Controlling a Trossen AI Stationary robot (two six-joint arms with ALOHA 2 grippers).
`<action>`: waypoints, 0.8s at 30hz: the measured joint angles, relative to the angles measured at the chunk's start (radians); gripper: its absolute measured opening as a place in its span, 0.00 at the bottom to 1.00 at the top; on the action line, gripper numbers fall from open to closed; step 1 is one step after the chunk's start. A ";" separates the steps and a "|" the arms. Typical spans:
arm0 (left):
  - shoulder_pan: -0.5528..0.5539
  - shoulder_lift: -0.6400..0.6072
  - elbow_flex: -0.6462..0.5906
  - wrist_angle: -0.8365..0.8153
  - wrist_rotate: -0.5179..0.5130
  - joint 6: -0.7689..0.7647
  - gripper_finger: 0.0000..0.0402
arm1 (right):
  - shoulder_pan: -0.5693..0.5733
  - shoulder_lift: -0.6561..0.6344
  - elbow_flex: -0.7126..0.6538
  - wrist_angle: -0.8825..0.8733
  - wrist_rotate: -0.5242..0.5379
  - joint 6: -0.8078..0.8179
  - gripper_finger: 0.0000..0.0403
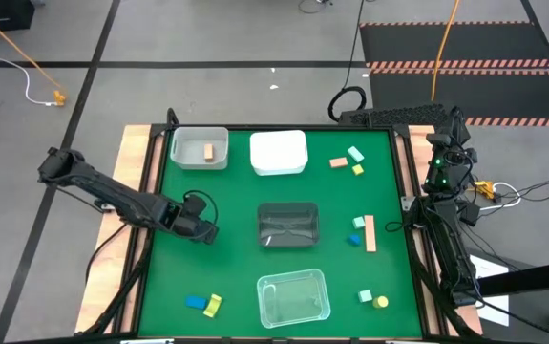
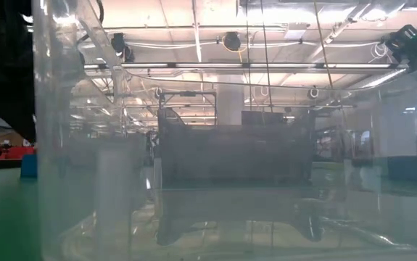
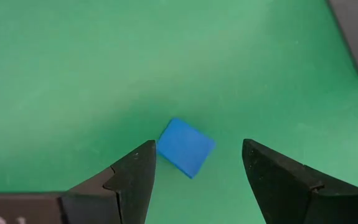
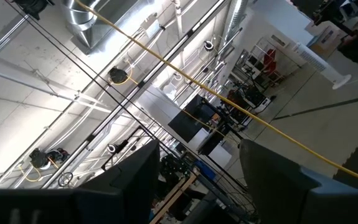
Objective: Sort & place blocks by color
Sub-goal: Put the top left blue block into the white bin
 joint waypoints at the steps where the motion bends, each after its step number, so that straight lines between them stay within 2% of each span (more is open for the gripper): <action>1: -0.011 0.005 0.000 -0.005 0.002 -0.022 0.60 | 0.000 0.000 0.000 0.000 0.000 0.000 0.53; 6: -0.070 0.037 0.000 -0.033 0.003 -0.142 0.60 | 0.000 0.000 0.000 0.000 0.000 0.000 0.53; 12: -0.119 0.108 0.000 0.004 -0.013 -0.165 0.60 | 0.000 0.000 0.000 0.000 0.000 0.000 0.53; 17: -0.135 0.164 0.000 0.048 -0.052 -0.103 0.60 | 0.000 0.000 0.000 0.000 0.000 0.000 0.53; 24: -0.124 0.233 -0.001 0.062 -0.125 0.093 0.60 | 0.000 0.000 0.000 0.000 0.000 0.000 0.53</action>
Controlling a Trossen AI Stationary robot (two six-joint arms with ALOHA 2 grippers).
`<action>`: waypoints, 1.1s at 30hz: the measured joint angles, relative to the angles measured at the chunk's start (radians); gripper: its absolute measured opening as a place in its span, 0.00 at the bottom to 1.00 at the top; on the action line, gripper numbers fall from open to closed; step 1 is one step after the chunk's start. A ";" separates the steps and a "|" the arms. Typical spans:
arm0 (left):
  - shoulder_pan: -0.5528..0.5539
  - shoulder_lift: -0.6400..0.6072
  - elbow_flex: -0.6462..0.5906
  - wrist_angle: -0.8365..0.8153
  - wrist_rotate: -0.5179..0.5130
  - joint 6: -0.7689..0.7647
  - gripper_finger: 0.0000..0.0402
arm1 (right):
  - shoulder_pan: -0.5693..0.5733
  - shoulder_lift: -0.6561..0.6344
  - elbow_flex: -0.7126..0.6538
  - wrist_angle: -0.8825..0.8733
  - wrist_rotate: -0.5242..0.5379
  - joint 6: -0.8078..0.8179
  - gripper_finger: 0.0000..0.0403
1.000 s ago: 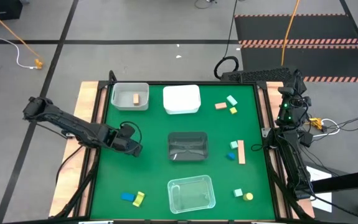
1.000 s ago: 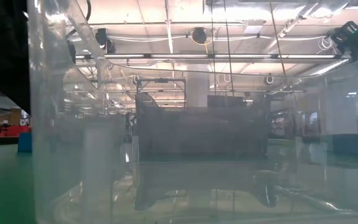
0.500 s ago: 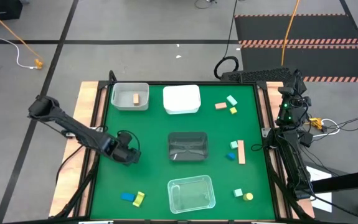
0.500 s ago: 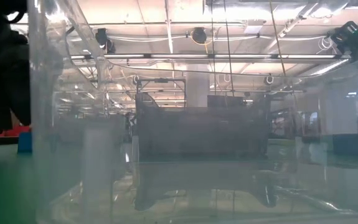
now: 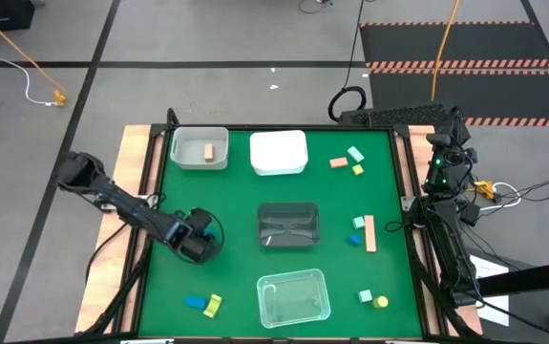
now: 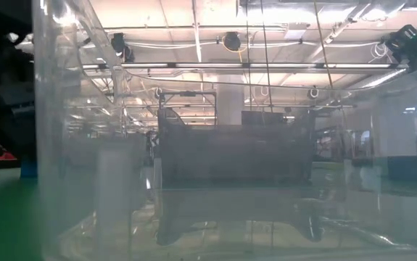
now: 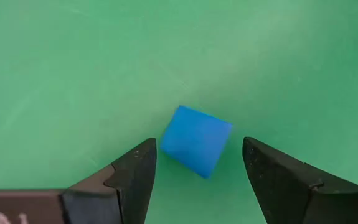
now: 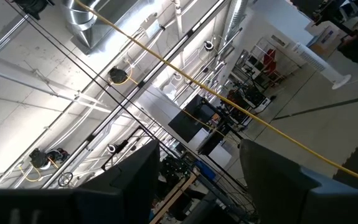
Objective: Sort & place blocks by color
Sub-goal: Put the top left blue block into the white bin
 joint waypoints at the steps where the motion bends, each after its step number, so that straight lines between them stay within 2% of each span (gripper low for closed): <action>1: 0.004 0.009 0.000 0.001 -0.003 0.014 0.60 | 0.000 0.000 0.000 0.000 0.000 0.000 0.53; 11: 0.024 0.076 0.002 0.060 -0.014 0.167 0.58 | 0.000 0.000 0.000 0.000 0.000 0.000 0.53; 14: 0.024 0.077 0.002 0.064 -0.002 0.189 0.50 | 0.000 0.000 0.000 0.000 0.000 0.000 0.53; 20: 0.025 0.076 0.005 0.063 0.001 0.189 0.17 | 0.000 0.000 0.000 0.000 0.000 0.000 0.53; 21: 0.025 0.074 0.005 0.062 0.000 0.180 0.14 | 0.000 0.000 0.000 0.000 0.000 0.000 0.53; 33: 0.026 0.010 0.038 0.071 0.032 0.111 0.10 | 0.000 0.000 0.000 0.000 0.000 0.000 0.53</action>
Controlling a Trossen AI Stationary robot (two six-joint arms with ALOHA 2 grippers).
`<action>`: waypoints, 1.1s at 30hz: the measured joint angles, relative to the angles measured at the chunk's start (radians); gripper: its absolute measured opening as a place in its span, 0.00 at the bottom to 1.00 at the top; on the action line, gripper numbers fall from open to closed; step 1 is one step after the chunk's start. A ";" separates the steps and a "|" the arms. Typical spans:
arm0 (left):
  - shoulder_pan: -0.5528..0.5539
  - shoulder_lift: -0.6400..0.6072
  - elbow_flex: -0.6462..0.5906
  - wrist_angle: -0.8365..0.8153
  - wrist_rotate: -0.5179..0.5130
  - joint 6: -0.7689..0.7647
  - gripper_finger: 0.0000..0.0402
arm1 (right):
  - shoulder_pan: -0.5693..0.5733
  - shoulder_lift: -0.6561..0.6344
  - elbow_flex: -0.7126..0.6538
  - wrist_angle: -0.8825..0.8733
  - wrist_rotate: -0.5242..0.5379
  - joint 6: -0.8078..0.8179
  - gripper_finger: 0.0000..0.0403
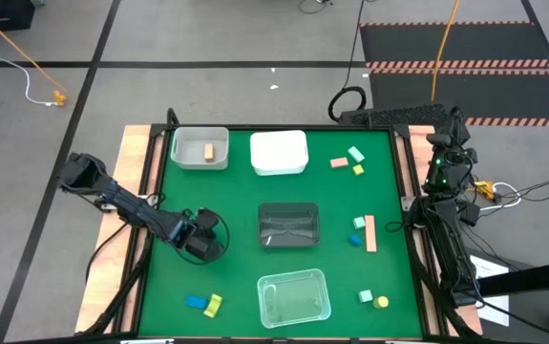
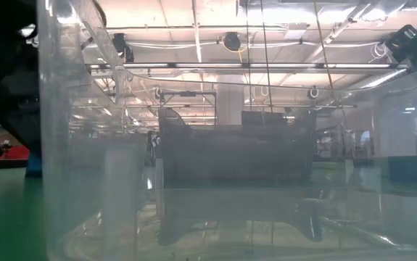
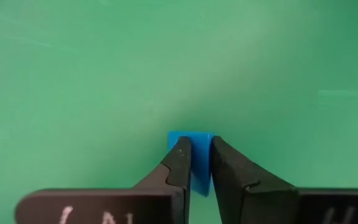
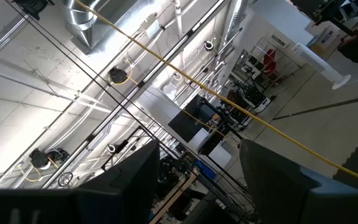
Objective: Sort & place blocks by color
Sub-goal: Put the top left blue block into the white bin
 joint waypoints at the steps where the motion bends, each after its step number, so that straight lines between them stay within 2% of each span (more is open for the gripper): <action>1: 0.002 -0.009 0.007 0.006 0.006 -0.001 0.09 | 0.000 0.000 0.000 0.000 0.000 0.000 0.53; 8: 0.023 -0.069 0.020 0.184 -0.029 0.061 0.00 | 0.000 0.000 0.000 0.000 0.000 0.000 0.53; 28: 0.109 -0.070 0.022 0.965 -0.054 0.294 0.00 | 0.000 0.000 0.000 0.000 0.000 0.000 0.53; 33: 0.147 -0.070 0.023 1.090 -0.054 0.351 0.00 | 0.000 0.000 0.000 0.000 0.000 0.000 0.53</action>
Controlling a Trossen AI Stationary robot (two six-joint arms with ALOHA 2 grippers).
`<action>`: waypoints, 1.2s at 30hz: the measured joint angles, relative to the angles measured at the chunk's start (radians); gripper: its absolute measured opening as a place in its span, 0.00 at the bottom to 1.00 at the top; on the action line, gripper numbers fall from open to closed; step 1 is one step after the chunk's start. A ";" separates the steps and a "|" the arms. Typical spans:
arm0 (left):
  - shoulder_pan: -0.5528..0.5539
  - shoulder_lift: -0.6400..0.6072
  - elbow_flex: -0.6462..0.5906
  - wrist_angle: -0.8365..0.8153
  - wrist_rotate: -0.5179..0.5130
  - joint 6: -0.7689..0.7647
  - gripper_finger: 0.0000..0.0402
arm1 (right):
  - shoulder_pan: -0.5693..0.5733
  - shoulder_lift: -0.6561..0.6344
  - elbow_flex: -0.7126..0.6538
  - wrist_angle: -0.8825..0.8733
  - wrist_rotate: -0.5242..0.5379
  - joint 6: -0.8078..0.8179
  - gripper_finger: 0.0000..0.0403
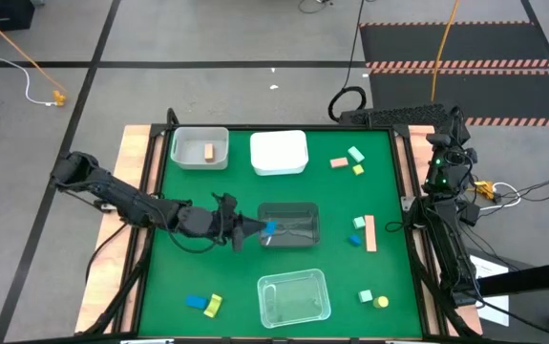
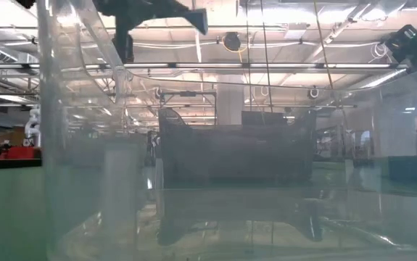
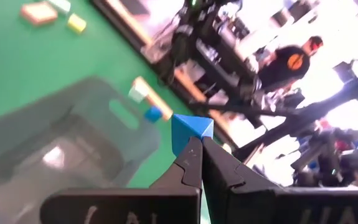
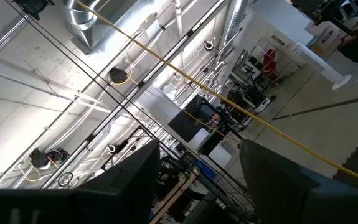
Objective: Sort & place blocks by color
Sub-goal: Put the top left blue block into the white bin
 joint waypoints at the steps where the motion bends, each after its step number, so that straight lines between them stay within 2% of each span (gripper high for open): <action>1: 0.008 0.000 0.000 0.018 0.000 0.010 0.00 | 0.000 0.000 0.000 0.000 0.000 0.000 0.53; 5: 0.036 0.000 0.000 0.073 0.004 0.028 0.00 | 0.000 0.000 0.000 0.000 0.000 0.000 0.53; 16: 0.122 0.000 0.000 0.096 0.132 0.065 0.00 | 0.000 0.000 0.000 0.000 0.000 0.000 0.53; 25: 0.162 -0.001 0.000 0.096 0.135 0.069 0.00 | 0.000 0.000 0.000 0.000 0.000 0.000 0.53; 29: 0.182 -0.001 0.000 0.100 0.102 0.065 0.00 | 0.000 0.000 0.000 0.000 0.000 0.000 0.53; 36: 0.230 -0.001 0.000 0.185 0.071 0.098 0.00 | 0.000 0.000 0.000 0.004 -0.002 0.062 0.53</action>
